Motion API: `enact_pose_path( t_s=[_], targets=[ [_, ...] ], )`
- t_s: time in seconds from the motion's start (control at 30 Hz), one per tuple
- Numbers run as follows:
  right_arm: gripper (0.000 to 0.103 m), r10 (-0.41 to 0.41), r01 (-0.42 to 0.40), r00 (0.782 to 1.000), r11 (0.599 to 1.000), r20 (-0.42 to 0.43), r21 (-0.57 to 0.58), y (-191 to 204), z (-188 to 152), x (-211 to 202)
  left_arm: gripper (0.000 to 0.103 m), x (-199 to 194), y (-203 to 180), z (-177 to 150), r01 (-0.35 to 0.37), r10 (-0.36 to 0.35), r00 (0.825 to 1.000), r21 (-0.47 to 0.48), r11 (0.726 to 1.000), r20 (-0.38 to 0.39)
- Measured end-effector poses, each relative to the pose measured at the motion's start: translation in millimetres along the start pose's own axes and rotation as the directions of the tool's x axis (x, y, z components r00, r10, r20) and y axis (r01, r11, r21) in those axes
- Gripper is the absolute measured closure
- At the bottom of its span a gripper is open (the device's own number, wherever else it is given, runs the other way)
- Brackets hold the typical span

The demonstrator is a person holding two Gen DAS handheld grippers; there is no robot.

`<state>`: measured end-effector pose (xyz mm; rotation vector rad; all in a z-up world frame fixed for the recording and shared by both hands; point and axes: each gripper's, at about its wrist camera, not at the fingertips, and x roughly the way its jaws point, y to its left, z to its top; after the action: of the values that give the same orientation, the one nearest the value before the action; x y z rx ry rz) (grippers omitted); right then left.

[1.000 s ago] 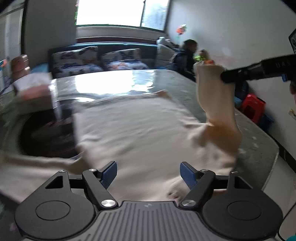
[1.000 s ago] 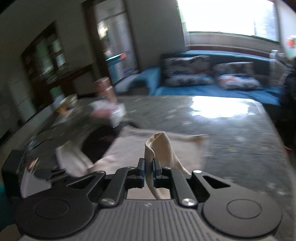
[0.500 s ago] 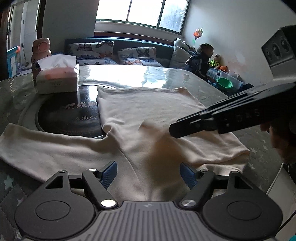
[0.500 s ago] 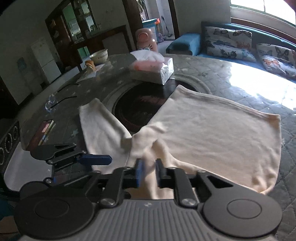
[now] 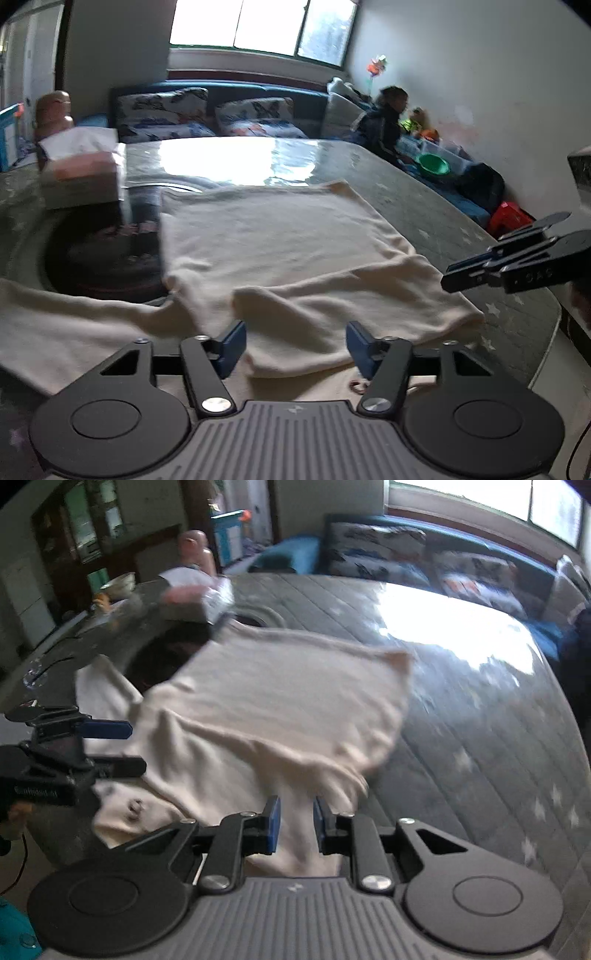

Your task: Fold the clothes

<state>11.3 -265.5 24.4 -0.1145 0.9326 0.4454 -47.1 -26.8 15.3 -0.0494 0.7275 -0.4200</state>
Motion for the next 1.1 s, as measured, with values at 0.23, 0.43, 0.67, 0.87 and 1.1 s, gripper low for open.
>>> enact_pose_path(
  t_s=[0.23,0.43,0.67,0.87,1.1],
  targets=[
    [0.085,-0.001,0.001,0.999,1.0,-0.032,0.016,-15.5,-18.9,10.1,0.06,13.9,-2.7,-2.8,-0.013,0.014,0.999,0.028,1.0,-0.032],
    [0.084,-0.01,0.011,1.0,1.0,0.029,-0.02,-14.2,0.3,0.1,0.062,8.1,2.6,6.5,-0.038,0.038,0.999,0.005,0.999,-0.018],
    [0.085,-0.01,0.01,1.0,1.0,0.021,-0.027,-12.3,13.2,22.9,0.062,20.8,-5.5,17.6,-0.036,0.036,0.999,0.011,0.999,-0.006],
    [0.085,-0.027,0.027,1.0,0.999,0.0,-0.036,-11.8,14.9,30.7,0.064,22.0,14.1,12.3,-0.075,0.074,0.997,-0.039,0.996,-0.026],
    [0.084,-0.039,0.04,0.999,0.997,0.013,-0.068,-1.0,22.8,29.5,0.066,9.5,22.3,4.2,-0.101,0.1,0.995,-0.038,0.994,-0.027]
  ],
)
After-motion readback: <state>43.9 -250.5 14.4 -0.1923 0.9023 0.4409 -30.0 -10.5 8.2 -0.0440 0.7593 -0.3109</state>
